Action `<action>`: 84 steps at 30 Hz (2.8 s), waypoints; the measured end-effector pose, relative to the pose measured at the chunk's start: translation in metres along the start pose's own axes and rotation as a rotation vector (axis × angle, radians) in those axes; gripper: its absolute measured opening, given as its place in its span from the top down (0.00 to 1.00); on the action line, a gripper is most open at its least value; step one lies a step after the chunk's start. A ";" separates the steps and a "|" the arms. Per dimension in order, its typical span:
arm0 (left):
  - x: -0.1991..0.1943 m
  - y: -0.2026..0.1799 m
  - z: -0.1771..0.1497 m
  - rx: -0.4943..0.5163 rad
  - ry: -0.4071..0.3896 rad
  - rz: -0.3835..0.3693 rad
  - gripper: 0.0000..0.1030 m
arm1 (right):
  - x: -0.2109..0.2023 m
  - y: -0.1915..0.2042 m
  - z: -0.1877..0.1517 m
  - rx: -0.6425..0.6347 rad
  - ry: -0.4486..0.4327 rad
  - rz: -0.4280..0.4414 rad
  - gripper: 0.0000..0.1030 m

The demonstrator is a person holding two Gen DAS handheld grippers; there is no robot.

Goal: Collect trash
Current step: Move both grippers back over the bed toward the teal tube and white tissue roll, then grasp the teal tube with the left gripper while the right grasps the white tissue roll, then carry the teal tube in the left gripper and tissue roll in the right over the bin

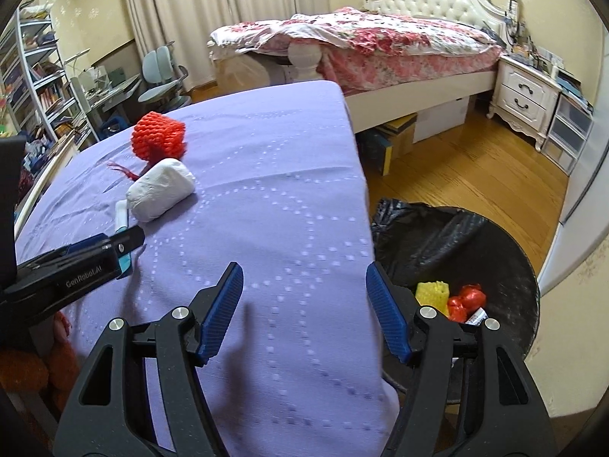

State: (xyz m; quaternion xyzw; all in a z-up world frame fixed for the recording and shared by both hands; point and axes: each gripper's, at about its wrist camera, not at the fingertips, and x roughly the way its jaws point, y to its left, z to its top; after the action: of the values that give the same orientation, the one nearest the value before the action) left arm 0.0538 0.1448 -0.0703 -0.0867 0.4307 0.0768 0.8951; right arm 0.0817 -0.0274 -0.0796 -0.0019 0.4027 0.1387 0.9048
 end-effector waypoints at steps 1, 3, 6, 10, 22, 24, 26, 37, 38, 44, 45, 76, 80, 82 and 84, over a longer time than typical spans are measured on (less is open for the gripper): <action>-0.001 0.002 0.001 0.008 -0.005 -0.001 0.55 | 0.001 0.003 0.000 -0.005 0.003 0.003 0.36; -0.002 0.005 -0.001 0.027 -0.011 -0.002 0.64 | 0.004 0.010 0.002 -0.014 0.010 0.011 0.36; -0.004 0.013 -0.004 0.054 -0.021 -0.017 0.73 | 0.008 0.022 0.002 -0.034 0.025 0.025 0.36; -0.007 0.028 -0.008 0.049 -0.026 -0.035 0.76 | 0.013 0.039 0.004 -0.066 0.038 0.046 0.36; -0.013 0.079 -0.007 -0.029 -0.033 0.006 0.76 | 0.046 0.107 0.024 -0.142 0.061 0.101 0.30; -0.014 0.086 -0.007 -0.043 -0.035 0.007 0.76 | 0.051 0.118 0.031 -0.142 0.056 0.107 0.30; -0.014 0.089 -0.007 -0.051 -0.038 0.002 0.76 | 0.055 0.127 0.035 -0.144 0.046 0.104 0.30; -0.014 0.095 -0.007 -0.054 -0.045 -0.023 0.76 | 0.056 0.110 0.038 -0.089 0.063 0.033 0.30; -0.014 0.096 -0.007 -0.055 -0.046 -0.025 0.76 | 0.054 0.106 0.036 -0.088 0.063 0.026 0.30; -0.013 0.098 -0.005 -0.061 -0.045 -0.035 0.76 | 0.041 0.078 0.027 -0.055 0.062 -0.009 0.29; -0.013 0.098 -0.005 -0.061 -0.045 -0.036 0.76 | 0.041 0.077 0.027 -0.056 0.065 -0.004 0.29; -0.007 0.104 0.010 -0.073 -0.048 -0.036 0.76 | 0.070 0.083 0.058 -0.087 0.061 0.058 0.62; -0.007 0.102 0.007 -0.063 -0.049 -0.035 0.76 | 0.062 0.084 0.049 -0.096 0.064 0.071 0.62; -0.008 0.100 0.006 -0.061 -0.049 -0.036 0.76 | 0.058 0.082 0.045 -0.090 0.065 0.078 0.62; -0.009 0.100 0.004 -0.061 -0.049 -0.039 0.76 | 0.053 0.081 0.040 -0.084 0.070 0.086 0.62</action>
State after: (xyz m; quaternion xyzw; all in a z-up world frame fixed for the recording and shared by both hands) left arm 0.0305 0.2421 -0.0698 -0.1203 0.4045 0.0747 0.9035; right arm 0.1243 0.0687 -0.0822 -0.0274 0.4274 0.1941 0.8825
